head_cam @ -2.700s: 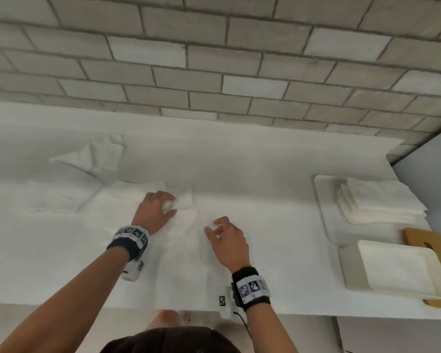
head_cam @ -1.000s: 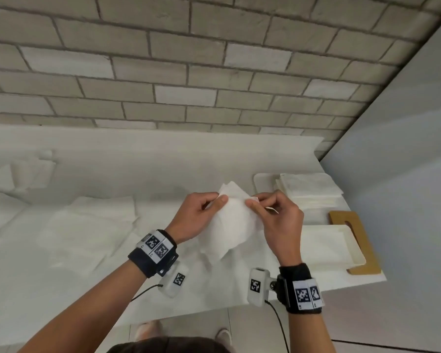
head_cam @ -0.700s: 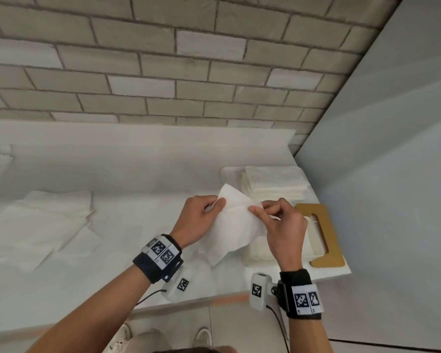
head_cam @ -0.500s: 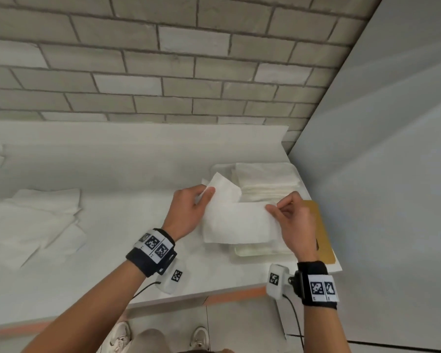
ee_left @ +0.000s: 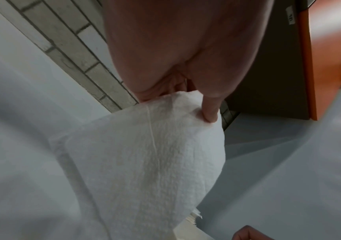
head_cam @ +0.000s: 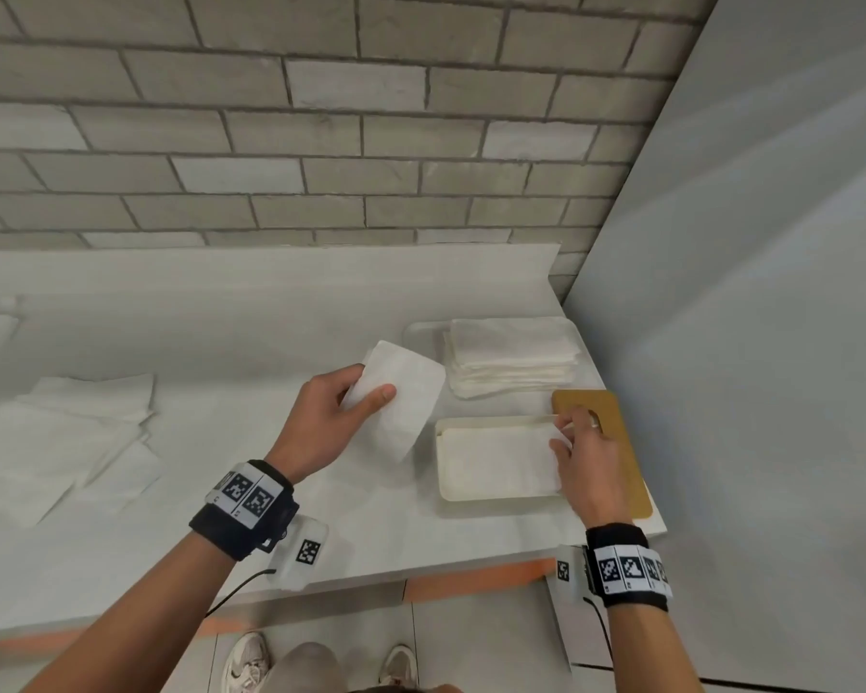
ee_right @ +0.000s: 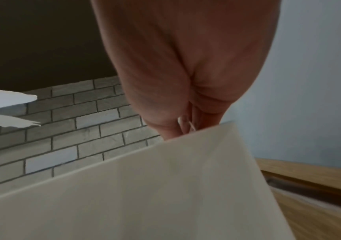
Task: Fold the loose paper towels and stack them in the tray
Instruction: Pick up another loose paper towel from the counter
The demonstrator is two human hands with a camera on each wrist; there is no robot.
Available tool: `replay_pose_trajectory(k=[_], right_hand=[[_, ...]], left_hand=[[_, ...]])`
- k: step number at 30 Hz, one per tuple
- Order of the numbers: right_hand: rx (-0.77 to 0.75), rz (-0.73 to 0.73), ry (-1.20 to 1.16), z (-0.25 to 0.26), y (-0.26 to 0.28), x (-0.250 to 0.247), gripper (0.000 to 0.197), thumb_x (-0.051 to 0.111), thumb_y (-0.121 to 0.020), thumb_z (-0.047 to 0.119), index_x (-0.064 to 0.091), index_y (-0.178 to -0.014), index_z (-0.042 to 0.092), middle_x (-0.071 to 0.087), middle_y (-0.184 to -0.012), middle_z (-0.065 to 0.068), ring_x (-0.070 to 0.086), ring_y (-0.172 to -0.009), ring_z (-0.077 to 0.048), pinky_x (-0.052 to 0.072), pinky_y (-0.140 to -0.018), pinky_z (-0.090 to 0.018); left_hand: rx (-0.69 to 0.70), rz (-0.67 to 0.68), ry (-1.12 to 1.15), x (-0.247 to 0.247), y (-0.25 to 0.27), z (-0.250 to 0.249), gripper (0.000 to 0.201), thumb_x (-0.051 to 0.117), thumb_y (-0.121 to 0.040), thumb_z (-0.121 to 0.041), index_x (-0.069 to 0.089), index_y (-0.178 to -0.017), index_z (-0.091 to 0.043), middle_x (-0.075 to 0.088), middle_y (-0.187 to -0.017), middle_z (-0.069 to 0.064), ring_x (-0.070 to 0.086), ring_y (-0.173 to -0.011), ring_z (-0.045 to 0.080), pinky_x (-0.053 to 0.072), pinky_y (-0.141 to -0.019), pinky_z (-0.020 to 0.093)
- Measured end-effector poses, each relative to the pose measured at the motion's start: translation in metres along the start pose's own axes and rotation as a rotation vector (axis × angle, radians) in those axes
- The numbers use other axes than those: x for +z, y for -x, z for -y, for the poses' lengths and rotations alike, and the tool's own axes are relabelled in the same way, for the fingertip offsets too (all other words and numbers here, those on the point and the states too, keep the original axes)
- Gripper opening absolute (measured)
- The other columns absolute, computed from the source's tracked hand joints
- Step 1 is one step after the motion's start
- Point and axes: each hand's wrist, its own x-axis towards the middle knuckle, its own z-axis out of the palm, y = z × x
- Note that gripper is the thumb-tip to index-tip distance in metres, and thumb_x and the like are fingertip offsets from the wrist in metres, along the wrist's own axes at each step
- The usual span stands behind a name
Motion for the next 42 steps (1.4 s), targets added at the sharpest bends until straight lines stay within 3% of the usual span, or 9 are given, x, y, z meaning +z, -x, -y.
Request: replay_pose_trajectory(k=[6, 11, 13, 17, 22, 27, 33, 38, 42], right_hand=[[-0.032, 0.067, -0.009, 0.006, 0.000, 0.000, 0.022, 0.066, -0.103, -0.001, 0.057, -0.118, 0.012, 0.065, -0.105, -0.007, 0.068, -0.097, -0.020, 0.051, -0.076, -0.030], [-0.232, -0.111, -0.261, 0.041, 0.015, -0.031, 0.022, 0.074, -0.102, 0.032, 0.061, -0.120, 0.029, 0.070, -0.120, 0.009, 0.069, -0.107, -0.015, 0.057, -0.089, -0.034], [-0.327, -0.016, -0.529, 0.079, 0.029, -0.051, 0.022, 0.075, -0.101, 0.039, 0.066, -0.120, 0.033, 0.069, -0.126, 0.016, 0.067, -0.121, -0.011, 0.055, -0.097, -0.029], [-0.458, 0.253, -0.438, 0.120, 0.040, -0.060, 0.040, 0.081, -0.090, 0.058, 0.067, -0.123, 0.043, 0.053, -0.144, 0.019, 0.050, -0.141, -0.004, 0.045, -0.108, -0.023], [-0.316, 0.286, -0.679, 0.119, 0.031, -0.051, 0.018, 0.086, -0.093, 0.034, 0.071, -0.094, 0.024, 0.076, -0.097, 0.004, 0.073, -0.093, -0.019, 0.058, -0.082, -0.046], [-0.113, 0.054, -0.847, 0.098, 0.026, -0.049, 0.034, 0.091, -0.088, 0.033, 0.067, -0.082, 0.010, 0.074, -0.088, -0.015, 0.071, -0.090, -0.042, 0.058, -0.083, -0.060], [0.153, -0.110, -0.670, 0.039, 0.018, -0.043, 0.035, 0.093, -0.084, 0.037, 0.070, -0.078, 0.011, 0.075, -0.080, -0.011, 0.071, -0.080, -0.038, 0.059, -0.077, -0.050], [0.195, -0.116, -0.339, 0.006, 0.015, -0.025, 0.033, 0.091, -0.087, 0.031, 0.065, -0.073, 0.015, 0.070, -0.072, 0.002, 0.066, -0.069, -0.017, 0.041, -0.063, -0.016], [0.242, -0.057, -0.185, -0.003, 0.010, -0.014, 0.031, 0.088, -0.091, 0.023, 0.061, -0.078, 0.014, 0.064, -0.072, 0.001, 0.060, -0.066, -0.017, 0.053, -0.064, -0.032]], left_hand=[[0.032, 0.076, 0.045, 0.012, 0.005, -0.009, 0.051, 0.068, -0.095, -0.060, 0.072, -0.100, -0.010, 0.067, -0.092, 0.021, 0.060, -0.076, 0.019, 0.047, -0.070, 0.039], [0.048, 0.144, -0.002, 0.021, 0.011, -0.017, 0.055, 0.070, -0.094, -0.062, 0.070, -0.097, -0.007, 0.069, -0.093, 0.020, 0.065, -0.083, 0.038, 0.055, -0.075, 0.055], [0.069, 0.195, -0.034, 0.026, 0.012, -0.024, 0.054, 0.070, -0.095, -0.060, 0.069, -0.095, -0.007, 0.067, -0.091, 0.018, 0.065, -0.082, 0.035, 0.054, -0.075, 0.053], [0.252, 0.270, -0.089, 0.039, 0.017, -0.043, 0.013, 0.070, -0.103, -0.035, 0.072, -0.092, -0.027, 0.067, -0.084, -0.011, 0.063, -0.078, 0.012, 0.050, -0.073, 0.030], [0.334, 0.252, -0.135, 0.043, 0.016, -0.046, 0.012, 0.071, -0.102, -0.028, 0.071, -0.093, -0.021, 0.065, -0.085, -0.012, 0.061, -0.077, 0.007, 0.045, -0.070, 0.021], [0.134, 0.292, -0.092, 0.046, 0.010, -0.031, 0.017, 0.073, -0.100, -0.037, 0.072, -0.094, -0.021, 0.070, -0.089, -0.003, 0.068, -0.083, 0.017, 0.052, -0.074, 0.034], [-0.091, 0.253, -0.062, 0.069, -0.003, 0.004, 0.022, 0.082, -0.090, -0.045, 0.075, -0.088, -0.024, 0.075, -0.088, -0.002, 0.068, -0.080, 0.019, 0.053, -0.074, 0.035], [-0.145, 0.210, -0.153, 0.103, -0.020, 0.002, 0.020, 0.090, -0.083, -0.036, 0.074, -0.080, -0.025, 0.071, -0.075, -0.011, 0.063, -0.067, 0.003, 0.047, -0.063, 0.013], [-0.156, 0.222, -0.297, 0.127, -0.033, 0.003, 0.022, 0.089, -0.081, -0.025, 0.070, -0.083, -0.015, 0.065, -0.076, -0.005, 0.058, -0.072, 0.009, 0.038, -0.058, 0.010]])
